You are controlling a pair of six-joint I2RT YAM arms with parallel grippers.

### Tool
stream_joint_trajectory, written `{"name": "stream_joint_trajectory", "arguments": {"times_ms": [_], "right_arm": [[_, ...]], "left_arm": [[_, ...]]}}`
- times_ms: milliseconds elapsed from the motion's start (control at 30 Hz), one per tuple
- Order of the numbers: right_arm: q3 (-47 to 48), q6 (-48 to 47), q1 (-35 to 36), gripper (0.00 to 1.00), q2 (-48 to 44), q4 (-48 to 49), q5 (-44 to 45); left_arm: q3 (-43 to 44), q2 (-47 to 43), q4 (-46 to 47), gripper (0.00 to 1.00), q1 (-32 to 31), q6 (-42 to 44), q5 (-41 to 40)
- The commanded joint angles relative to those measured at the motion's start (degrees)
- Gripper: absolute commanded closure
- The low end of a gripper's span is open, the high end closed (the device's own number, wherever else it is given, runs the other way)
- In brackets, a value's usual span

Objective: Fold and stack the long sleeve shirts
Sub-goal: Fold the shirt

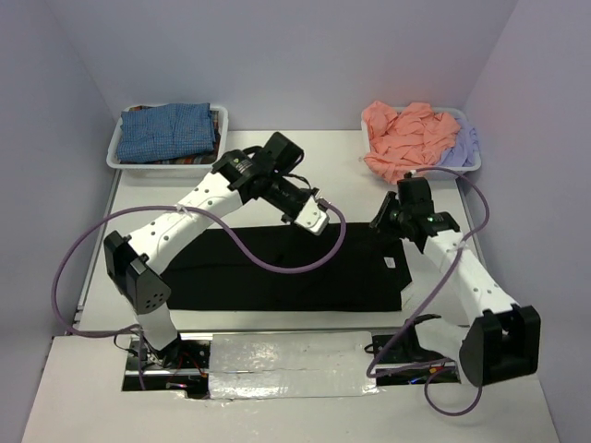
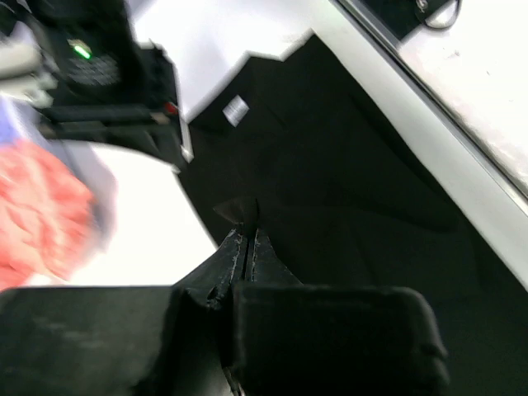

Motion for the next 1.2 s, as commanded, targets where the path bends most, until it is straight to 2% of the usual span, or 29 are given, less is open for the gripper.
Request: {"name": "stream_joint_trajectory", "arguments": {"times_ms": [0, 33, 67, 100, 167, 200, 267, 300, 400, 467, 533, 600, 700, 1000, 1100, 1167], "right_arm": [[-0.6, -4.4, 0.0, 0.61, -4.7, 0.2, -3.3], [-1.1, -9.0, 0.1, 0.56, -6.3, 2.9, -6.0], [-2.4, -11.5, 0.0, 0.47, -10.7, 4.5, -9.0], [-2.9, -13.7, 0.0, 0.43, -13.2, 6.2, -15.4], [-3.6, -19.5, 0.0, 0.38, -20.0, 10.0, -20.5], [-3.5, -23.5, 0.1, 0.37, -23.5, 11.7, -24.9], [-2.9, -27.9, 0.0, 0.36, -25.6, 12.6, -30.0], [-1.9, -32.1, 0.0, 0.36, -26.6, 12.7, -35.4], [0.7, -37.0, 0.0, 0.35, -25.6, 10.5, -43.8], [4.3, -41.5, 0.5, 0.35, -22.5, 4.8, -49.5], [6.7, -44.9, 2.6, 0.34, -19.4, -0.4, -49.9], [7.0, -45.6, 7.0, 0.33, -18.4, -1.1, -47.1], [6.2, -46.3, 13.7, 0.31, -18.1, 3.1, -41.3], [6.1, -44.4, 20.6, 0.30, -12.5, 10.2, -38.5], [6.5, -43.3, 23.7, 0.36, -10.1, 11.2, -32.8], [6.3, -42.7, 24.1, 0.56, -9.2, 11.8, -31.0]], "left_arm": [[8.8, 0.0, -5.4, 1.00, -0.7, 8.0, 7.2], [11.3, 0.1, -10.1, 1.00, -0.7, 9.7, 7.6], [12.1, 0.0, -12.6, 1.00, -0.7, 11.7, 7.3], [12.4, -0.3, -14.9, 1.00, -0.6, 16.1, 6.8], [11.4, -1.4, -21.1, 1.00, -0.7, 20.2, 5.5], [9.3, -2.6, -23.3, 1.00, -0.7, 23.6, 5.0], [6.8, -4.1, -23.2, 1.00, -0.7, 24.5, 4.4], [5.3, -4.8, -23.2, 1.00, -0.7, 25.7, 4.3], [5.2, -5.0, -22.8, 1.00, -0.7, 25.9, 4.1], [5.8, -4.9, -22.3, 1.00, -0.8, 25.5, 4.1], [6.2, -4.8, -22.8, 1.00, -0.7, 26.5, 3.8], [6.2, -4.8, -23.3, 1.00, -0.7, 26.9, 3.9], [5.8, -4.8, -23.3, 1.00, -0.8, 26.8, 4.1], [4.9, -5.5, -21.6, 1.00, -0.8, 24.0, 3.9], [5.1, -5.4, -20.9, 1.00, -0.8, 22.6, 4.5], [5.6, -5.3, -20.2, 1.00, -0.8, 20.8, 5.3]]}}
